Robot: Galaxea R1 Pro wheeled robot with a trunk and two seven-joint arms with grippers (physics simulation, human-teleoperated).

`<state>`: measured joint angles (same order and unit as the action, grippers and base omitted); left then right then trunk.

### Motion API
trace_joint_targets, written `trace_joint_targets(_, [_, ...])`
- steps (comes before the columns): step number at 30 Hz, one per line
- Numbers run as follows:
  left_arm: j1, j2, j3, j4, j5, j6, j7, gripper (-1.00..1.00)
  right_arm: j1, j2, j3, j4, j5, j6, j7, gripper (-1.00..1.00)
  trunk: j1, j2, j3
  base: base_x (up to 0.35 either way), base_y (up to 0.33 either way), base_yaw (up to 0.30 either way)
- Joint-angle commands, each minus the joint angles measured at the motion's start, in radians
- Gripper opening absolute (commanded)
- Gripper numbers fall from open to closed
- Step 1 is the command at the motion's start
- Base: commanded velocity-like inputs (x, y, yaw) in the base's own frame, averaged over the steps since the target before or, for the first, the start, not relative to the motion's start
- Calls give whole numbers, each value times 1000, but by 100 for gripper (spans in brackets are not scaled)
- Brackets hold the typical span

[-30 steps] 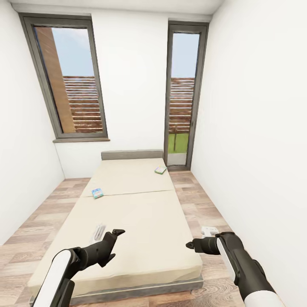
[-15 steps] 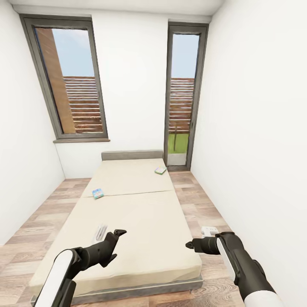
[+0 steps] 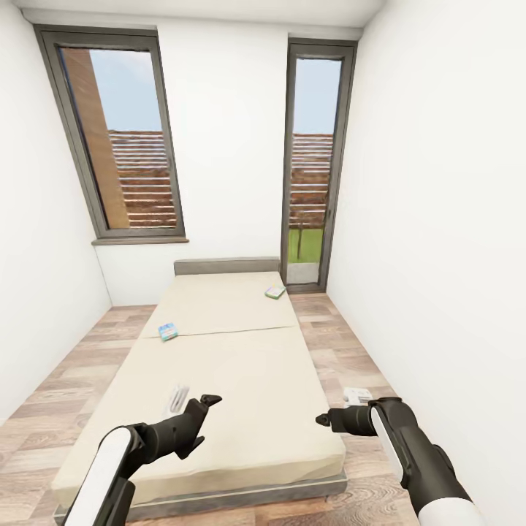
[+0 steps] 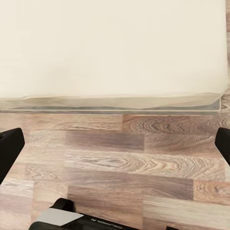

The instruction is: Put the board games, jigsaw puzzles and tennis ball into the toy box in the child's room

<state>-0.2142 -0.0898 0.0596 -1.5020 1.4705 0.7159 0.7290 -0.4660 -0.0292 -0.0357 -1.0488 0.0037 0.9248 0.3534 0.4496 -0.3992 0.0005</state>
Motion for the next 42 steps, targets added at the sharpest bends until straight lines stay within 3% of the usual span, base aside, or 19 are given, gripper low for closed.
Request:
trace_joint_targets(1, [-1, -1, 2, -1, 10, 3, 10, 100, 0, 0, -1, -1, 1, 4, 5, 100, 0, -1, 0, 0, 0, 0])
trace_joint_targets(17, [-1, -1, 3, 0, 10, 1, 9, 100, 0, 0, 2, -1, 2, 3, 8, 100, 0, -1, 0, 0, 0, 43])
trace_joint_targets(27, [-1, -1, 4, 2, 11, 2, 6, 100, 0, 0, 3, 0, 3, 2, 9, 100, 0, -1, 0, 0, 0, 247])
trace_joint_targets(42, [-1, -1, 1, 81, 13, 2, 3, 100, 0, 0, 3, 0, 4, 2, 9, 100, 0, -1, 1, 0, 0, 281])
